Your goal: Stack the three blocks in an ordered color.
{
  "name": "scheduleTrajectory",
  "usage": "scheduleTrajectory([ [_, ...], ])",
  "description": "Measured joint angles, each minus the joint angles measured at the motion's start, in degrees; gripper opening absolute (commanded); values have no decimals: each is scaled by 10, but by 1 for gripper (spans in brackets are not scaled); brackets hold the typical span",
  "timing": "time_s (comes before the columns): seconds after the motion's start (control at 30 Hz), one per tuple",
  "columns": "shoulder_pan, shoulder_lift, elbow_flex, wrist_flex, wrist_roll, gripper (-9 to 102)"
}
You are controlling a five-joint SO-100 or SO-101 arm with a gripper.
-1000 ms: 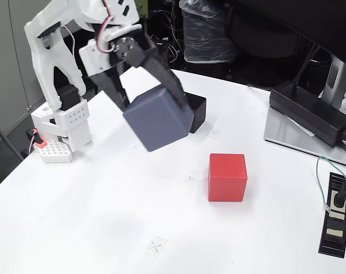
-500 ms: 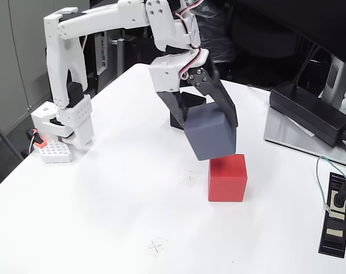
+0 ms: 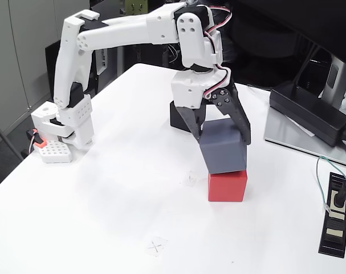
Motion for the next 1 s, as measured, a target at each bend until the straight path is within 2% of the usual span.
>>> scheduleTrajectory([
  [0.13,0,-19,-11,0,0,8],
  [0.33,2,-25,-15,0,0,26],
  [0.53,1,-25,-15,0,0,38],
  [1.0,-3,-20,-15,10,-6,41],
])
